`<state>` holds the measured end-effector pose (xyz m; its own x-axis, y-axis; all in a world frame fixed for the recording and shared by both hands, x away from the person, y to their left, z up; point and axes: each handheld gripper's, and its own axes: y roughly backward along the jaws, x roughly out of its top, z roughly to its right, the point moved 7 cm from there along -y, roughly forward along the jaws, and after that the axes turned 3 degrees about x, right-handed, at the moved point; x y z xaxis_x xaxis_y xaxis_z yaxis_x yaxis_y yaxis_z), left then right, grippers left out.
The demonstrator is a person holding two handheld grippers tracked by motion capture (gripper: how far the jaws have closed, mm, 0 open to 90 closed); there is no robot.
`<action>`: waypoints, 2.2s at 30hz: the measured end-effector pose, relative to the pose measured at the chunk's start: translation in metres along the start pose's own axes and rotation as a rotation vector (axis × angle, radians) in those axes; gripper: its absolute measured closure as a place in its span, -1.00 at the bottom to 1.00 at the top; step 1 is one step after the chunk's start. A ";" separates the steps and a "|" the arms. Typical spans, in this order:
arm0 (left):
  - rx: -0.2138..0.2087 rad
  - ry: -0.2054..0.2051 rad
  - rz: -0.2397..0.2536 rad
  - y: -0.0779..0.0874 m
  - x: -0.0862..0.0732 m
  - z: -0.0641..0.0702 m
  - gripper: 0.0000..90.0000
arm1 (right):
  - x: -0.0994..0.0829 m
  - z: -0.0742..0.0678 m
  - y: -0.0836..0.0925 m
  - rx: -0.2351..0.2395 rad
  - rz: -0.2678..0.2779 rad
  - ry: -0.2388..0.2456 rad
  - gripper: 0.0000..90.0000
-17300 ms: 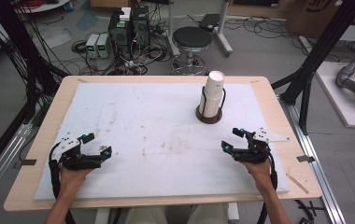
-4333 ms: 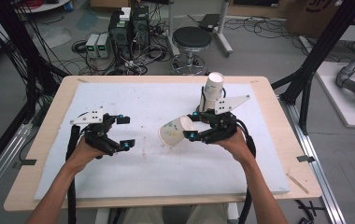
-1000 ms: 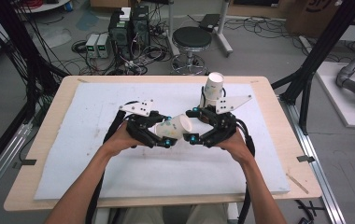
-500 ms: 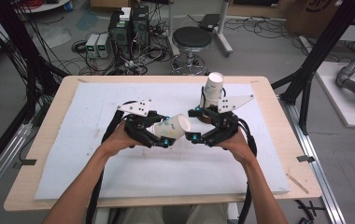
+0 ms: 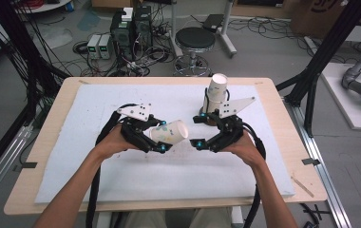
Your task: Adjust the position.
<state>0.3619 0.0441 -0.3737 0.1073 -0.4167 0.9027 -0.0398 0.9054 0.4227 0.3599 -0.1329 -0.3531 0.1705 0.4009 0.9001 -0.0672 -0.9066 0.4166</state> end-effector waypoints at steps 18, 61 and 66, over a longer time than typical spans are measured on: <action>0.040 -0.008 -0.239 0.007 -0.010 0.002 -0.28 | -0.010 0.000 -0.012 -0.055 -0.276 0.084 -0.69; 0.050 -0.051 -0.533 -0.012 -0.011 0.007 -0.27 | -0.010 -0.005 -0.043 -0.066 -0.592 0.240 -0.67; 0.045 -0.046 -0.531 -0.015 -0.011 0.008 -0.27 | -0.009 -0.008 -0.047 -0.055 -0.593 0.237 -0.67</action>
<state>0.3536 0.0346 -0.3891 0.0809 -0.8207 0.5656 -0.0344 0.5648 0.8245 0.3539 -0.0932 -0.3792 -0.0270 0.8561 0.5161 -0.0796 -0.5165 0.8526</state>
